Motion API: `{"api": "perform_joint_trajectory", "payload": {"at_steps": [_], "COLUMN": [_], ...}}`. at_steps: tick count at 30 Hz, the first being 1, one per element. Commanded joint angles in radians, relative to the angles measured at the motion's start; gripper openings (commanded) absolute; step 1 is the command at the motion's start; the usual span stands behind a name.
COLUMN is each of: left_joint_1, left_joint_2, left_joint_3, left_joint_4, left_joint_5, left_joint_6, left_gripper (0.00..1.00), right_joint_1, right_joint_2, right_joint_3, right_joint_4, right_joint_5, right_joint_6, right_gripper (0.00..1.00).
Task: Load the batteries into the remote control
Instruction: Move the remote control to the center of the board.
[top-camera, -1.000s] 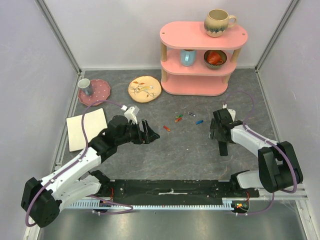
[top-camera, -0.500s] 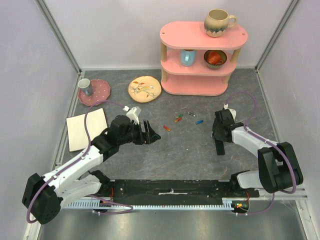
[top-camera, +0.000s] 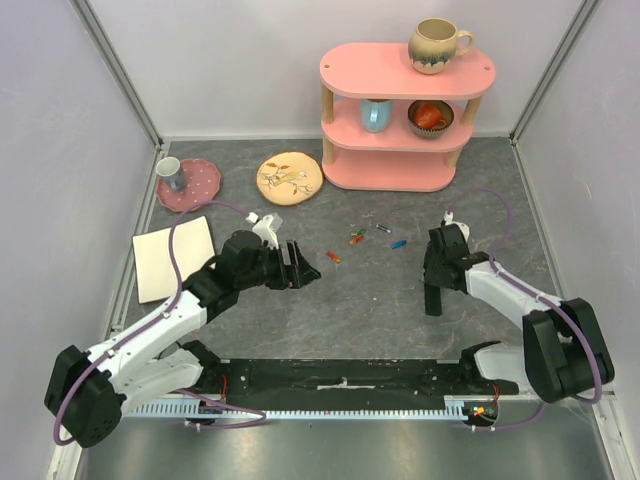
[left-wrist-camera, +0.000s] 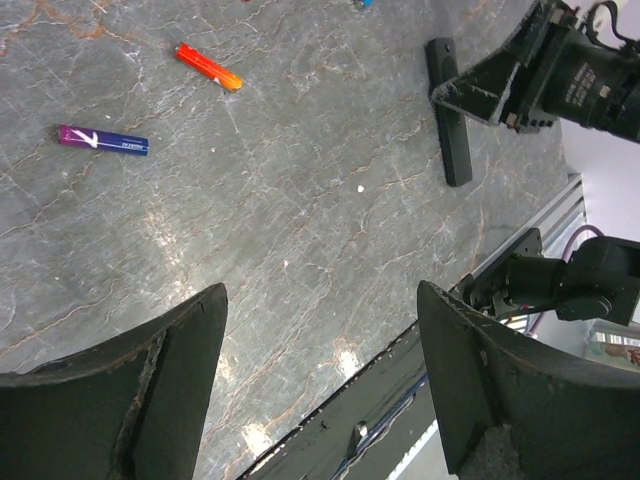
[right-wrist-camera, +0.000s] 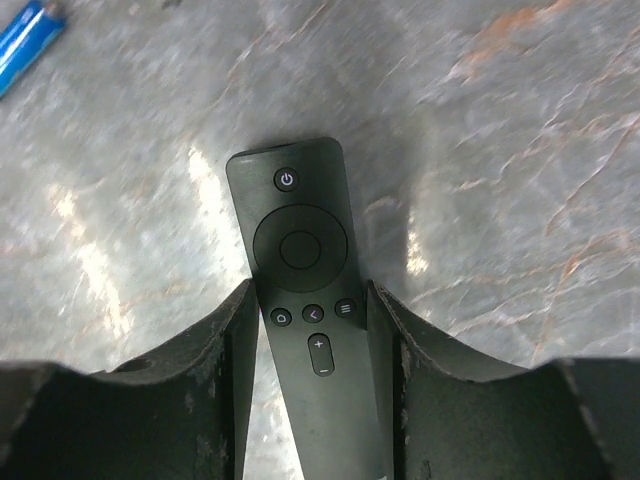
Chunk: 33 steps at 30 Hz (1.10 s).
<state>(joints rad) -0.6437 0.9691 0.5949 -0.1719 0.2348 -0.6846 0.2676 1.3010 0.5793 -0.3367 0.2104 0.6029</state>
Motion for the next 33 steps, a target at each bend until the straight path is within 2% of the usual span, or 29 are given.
{"api": "perform_joint_trajectory", "payload": {"at_steps": [1,6,13,19,23,26,27,29,30,33], "left_joint_1": [-0.007,-0.007,-0.007,-0.007,-0.007,-0.007,-0.007,-0.007,-0.007,-0.007], "left_joint_2": [-0.032,-0.095,-0.205,-0.225,-0.23,-0.234,-0.234,-0.224,-0.216,-0.185], "left_joint_3": [0.019,0.014,-0.021,-0.021,-0.027,-0.038,-0.041,-0.04,-0.035,-0.021], "left_joint_4": [-0.004,-0.054,-0.107,-0.192,-0.215,-0.212,-0.21,-0.207,-0.209,-0.215], "left_joint_5": [-0.04,-0.155,-0.279,-0.365,-0.399,-0.413,-0.416,-0.417,-0.414,-0.404], "left_joint_6": [-0.003,-0.024,-0.07,-0.11,-0.125,-0.132,-0.133,-0.138,-0.133,-0.128], "left_gripper": [0.82,0.82,0.82,0.81,0.81,0.8,0.8,0.82,0.84,0.86], "right_joint_1": [0.115,0.278,0.499,0.575,0.588,0.594,0.596,0.598,0.598,0.598], "right_joint_2": [-0.107,-0.121,0.074,0.242,0.285,0.307,0.319,0.328,0.33,0.322], "right_joint_3": [0.017,0.091,0.217,0.312,0.335,0.346,0.349,0.352,0.349,0.338], "right_joint_4": [-0.062,-0.107,-0.068,-0.059,-0.068,-0.071,-0.071,-0.062,-0.059,-0.053], "right_joint_5": [-0.011,0.053,0.127,0.161,0.172,0.159,0.15,0.124,0.119,0.118], "right_joint_6": [0.032,0.135,0.313,0.457,0.506,0.514,0.514,0.496,0.494,0.489], "right_gripper": [0.07,0.05,0.04,0.03,0.04,0.14,0.25,0.38,0.49,0.6]}}
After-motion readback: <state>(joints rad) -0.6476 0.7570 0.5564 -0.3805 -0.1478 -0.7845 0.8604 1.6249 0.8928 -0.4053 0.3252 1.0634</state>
